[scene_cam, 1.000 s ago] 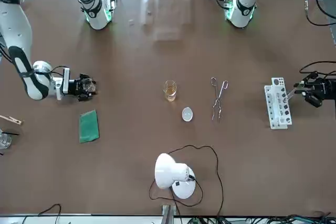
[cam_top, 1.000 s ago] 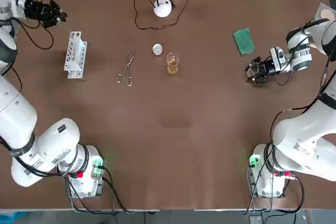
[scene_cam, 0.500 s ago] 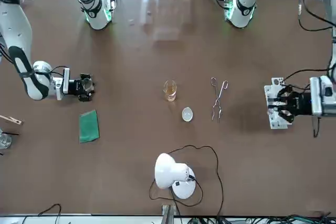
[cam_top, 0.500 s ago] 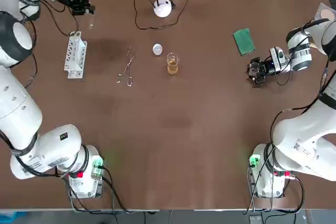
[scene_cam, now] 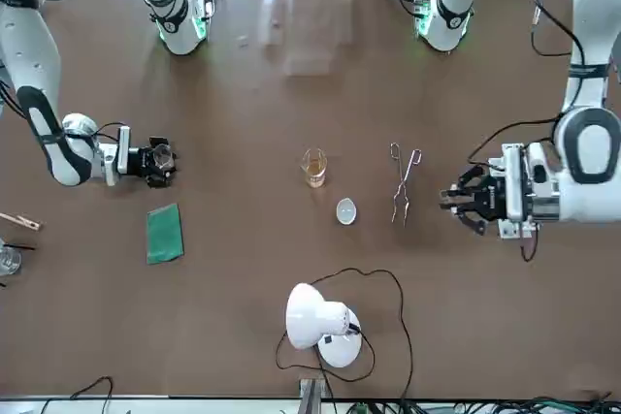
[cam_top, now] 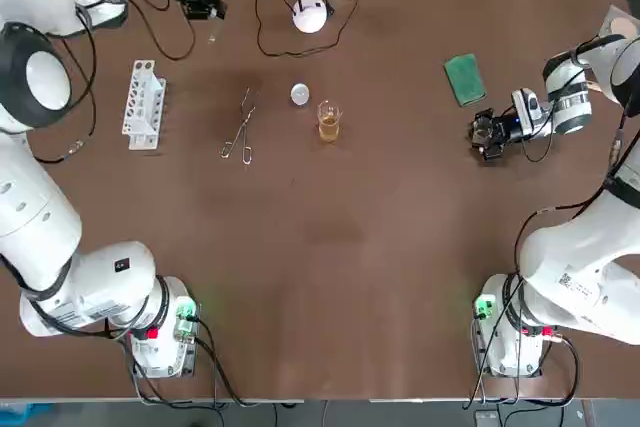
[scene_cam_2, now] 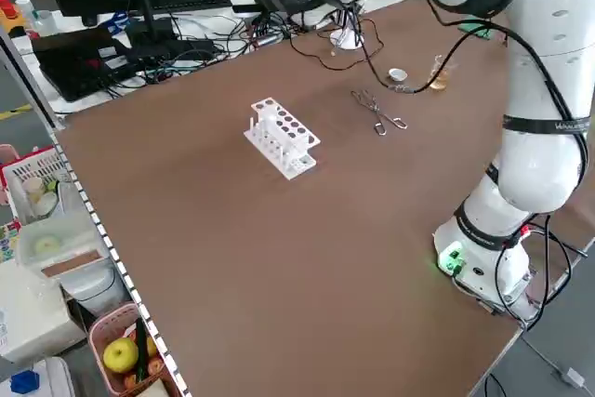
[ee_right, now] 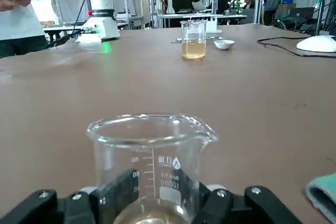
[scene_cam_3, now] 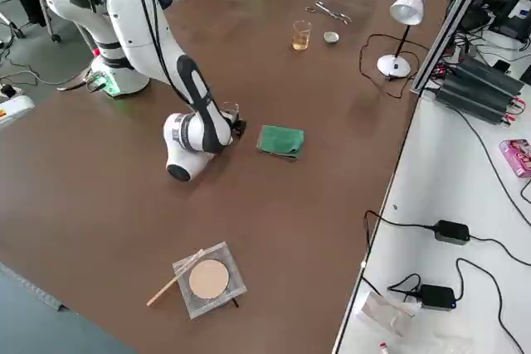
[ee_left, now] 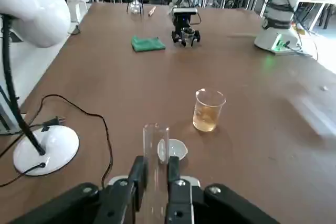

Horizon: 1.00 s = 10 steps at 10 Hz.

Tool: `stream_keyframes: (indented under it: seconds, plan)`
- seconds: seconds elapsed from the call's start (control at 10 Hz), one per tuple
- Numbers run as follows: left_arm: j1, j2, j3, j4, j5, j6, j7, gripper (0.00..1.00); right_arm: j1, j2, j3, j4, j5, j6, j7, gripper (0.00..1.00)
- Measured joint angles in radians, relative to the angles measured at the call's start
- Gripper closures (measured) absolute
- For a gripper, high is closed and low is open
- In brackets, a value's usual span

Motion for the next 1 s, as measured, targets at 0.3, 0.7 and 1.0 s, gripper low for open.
stream_keyframes:
  seconds: [0.3,0.7,1.0]
  plan:
    - [-0.169,-0.011,-0.005,-0.031,0.084,0.171,-0.188,0.79,0.03,0.001,0.013,-0.001,0.038,-0.009,0.016,0.61]
    - [-0.381,-0.012,-0.004,-0.033,0.157,0.372,-0.444,0.79,0.073,0.004,0.027,-0.005,0.113,-0.025,0.029,0.61]
    - [-0.531,-0.006,0.001,-0.039,0.31,0.482,-0.684,0.79,0.152,0.008,0.036,-0.015,0.224,-0.025,0.03,0.61]
